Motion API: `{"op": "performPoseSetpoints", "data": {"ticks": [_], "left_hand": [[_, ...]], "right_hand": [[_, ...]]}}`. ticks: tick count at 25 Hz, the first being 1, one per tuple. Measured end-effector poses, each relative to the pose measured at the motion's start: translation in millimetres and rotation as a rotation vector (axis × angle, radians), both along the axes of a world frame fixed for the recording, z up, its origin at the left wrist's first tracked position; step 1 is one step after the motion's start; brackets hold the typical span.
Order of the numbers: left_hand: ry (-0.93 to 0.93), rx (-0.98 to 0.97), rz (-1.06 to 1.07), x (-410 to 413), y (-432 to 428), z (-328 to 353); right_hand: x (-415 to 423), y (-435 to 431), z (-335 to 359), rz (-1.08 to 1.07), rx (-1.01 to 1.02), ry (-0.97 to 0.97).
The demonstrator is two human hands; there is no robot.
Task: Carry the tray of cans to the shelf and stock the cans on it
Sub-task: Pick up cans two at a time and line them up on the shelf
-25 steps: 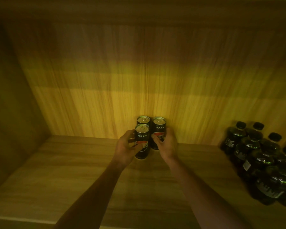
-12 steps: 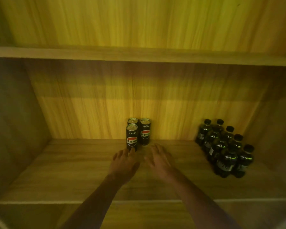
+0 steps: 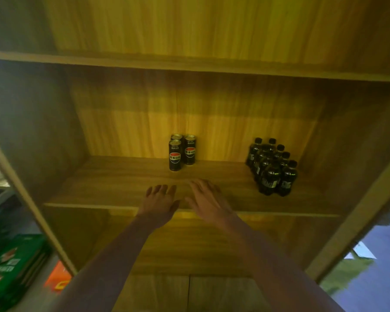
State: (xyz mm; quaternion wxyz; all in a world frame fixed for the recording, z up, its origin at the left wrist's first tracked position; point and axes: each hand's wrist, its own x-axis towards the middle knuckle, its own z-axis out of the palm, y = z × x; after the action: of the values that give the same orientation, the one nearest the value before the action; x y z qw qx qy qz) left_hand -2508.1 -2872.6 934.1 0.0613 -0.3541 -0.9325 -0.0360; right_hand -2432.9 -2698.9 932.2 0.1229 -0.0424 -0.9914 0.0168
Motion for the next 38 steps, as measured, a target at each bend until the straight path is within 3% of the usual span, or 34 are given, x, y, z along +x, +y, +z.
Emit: {"op": "performPoseSetpoints", "data": {"ticks": [7,13,21,30,34,38], "left_hand": [[-0.112,-0.014,0.039,59,-20,-32],[-0.287,-0.096,0.031,80,-25,-140],[-0.499,-0.182,0.074,96,-61,-409],[-0.737,-0.085,0.123,141,-67,-805],[-0.778,0.0,0.153,148,-66,-897],[-0.767,0.022,0.15,145,-61,-936]], "right_hand": [[61,-20,-43,-0.004,-0.024,-0.05],[87,-30,-155,-0.032,-0.088,-0.193],[130,-55,-441,-0.112,-0.244,-0.472],[170,-63,-823,-0.231,-0.336,-0.576],[179,-58,-918,-0.249,-0.381,-0.575],[175,-60,-962,-0.311,-0.489,-0.52]]}}
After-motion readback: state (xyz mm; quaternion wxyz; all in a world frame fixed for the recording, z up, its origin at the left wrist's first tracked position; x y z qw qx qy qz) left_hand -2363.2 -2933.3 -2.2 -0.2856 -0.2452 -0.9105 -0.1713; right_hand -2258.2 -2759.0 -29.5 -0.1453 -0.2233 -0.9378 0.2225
